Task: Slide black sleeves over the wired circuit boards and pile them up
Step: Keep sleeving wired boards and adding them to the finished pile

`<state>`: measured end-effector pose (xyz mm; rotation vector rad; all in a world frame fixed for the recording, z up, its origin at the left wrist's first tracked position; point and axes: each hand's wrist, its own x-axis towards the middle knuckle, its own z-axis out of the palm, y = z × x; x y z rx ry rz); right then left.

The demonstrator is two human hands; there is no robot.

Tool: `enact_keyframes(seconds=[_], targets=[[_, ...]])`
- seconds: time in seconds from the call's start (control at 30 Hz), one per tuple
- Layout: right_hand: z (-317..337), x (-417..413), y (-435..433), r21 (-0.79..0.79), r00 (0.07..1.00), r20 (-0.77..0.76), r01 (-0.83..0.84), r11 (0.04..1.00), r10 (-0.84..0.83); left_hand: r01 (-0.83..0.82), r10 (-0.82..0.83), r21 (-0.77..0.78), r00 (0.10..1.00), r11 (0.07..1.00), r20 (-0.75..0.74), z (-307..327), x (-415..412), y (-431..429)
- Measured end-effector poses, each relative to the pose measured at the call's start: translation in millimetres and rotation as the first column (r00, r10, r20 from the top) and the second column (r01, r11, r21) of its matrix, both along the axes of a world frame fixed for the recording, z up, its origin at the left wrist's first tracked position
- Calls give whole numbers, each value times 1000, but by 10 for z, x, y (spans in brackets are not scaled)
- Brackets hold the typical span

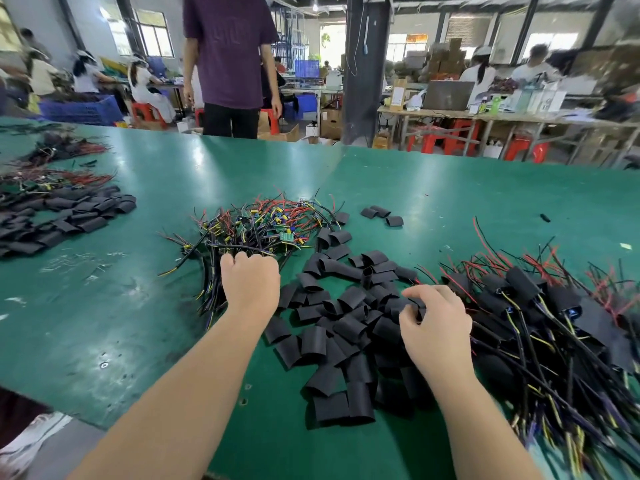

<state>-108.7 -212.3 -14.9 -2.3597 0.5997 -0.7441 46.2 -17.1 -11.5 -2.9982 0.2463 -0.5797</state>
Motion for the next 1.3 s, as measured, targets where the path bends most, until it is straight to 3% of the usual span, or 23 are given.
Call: enact_keyframes(seconds=[0.07,0.13,0.17,0.23,0.27,0.43,0.5,0.6,0.7,0.73,0.8,0.87,0.97,1.0,1.07,1.13,1.2,1.3], targets=[[-6,10,1,-1,1000,15,-20,1000,20,22,-22,-119,1000,993,1,37,-14,-22],[-7,14,2,30,997,53,-50,998,48,54,-63,-410,998,910,-10,96,-40,-51],[-3,11,7,62,995,80,-67,996,62,62,-105,-585,994,809,-40,144,-61,-56],[11,2,16,143,988,132,-94,985,75,50,-241,-856,966,515,-89,242,-113,-41],[14,4,18,194,986,150,-103,976,74,45,-304,-921,949,388,-82,282,-146,-17],[24,34,24,515,972,220,-183,838,78,-22,-479,-999,878,-28,-6,348,-279,161],[36,46,29,614,969,236,-211,761,78,-33,-540,-994,841,-108,31,339,-335,216],[72,36,57,782,942,316,-326,531,113,24,-720,-999,693,-26,35,324,-459,299],[129,40,105,904,908,354,-394,166,224,181,-880,-962,464,204,-99,338,-584,394],[138,36,136,921,894,339,-378,87,293,206,-903,-938,388,279,-184,339,-628,399],[133,41,208,934,846,302,-354,39,438,238,-890,-872,276,428,-362,326,-713,356],[102,38,292,923,785,279,-378,72,553,343,-831,-757,240,556,-502,296,-758,304],[27,37,388,898,740,263,-422,123,619,428,-761,-633,283,645,-584,281,-717,293],[-3,43,407,892,736,260,-431,136,625,405,-757,-640,345,653,-555,291,-679,299],[-48,47,445,854,729,214,-463,238,651,377,-711,-637,569,672,-413,303,-557,313],[-77,45,483,692,712,42,-527,494,700,347,-548,-531,786,773,-285,287,-446,330],[-109,42,506,446,699,-122,-596,668,705,251,-391,-414,871,875,-297,240,-400,341],[-147,57,545,227,687,-187,-666,711,703,177,-284,-337,910,925,-303,121,-398,276]])
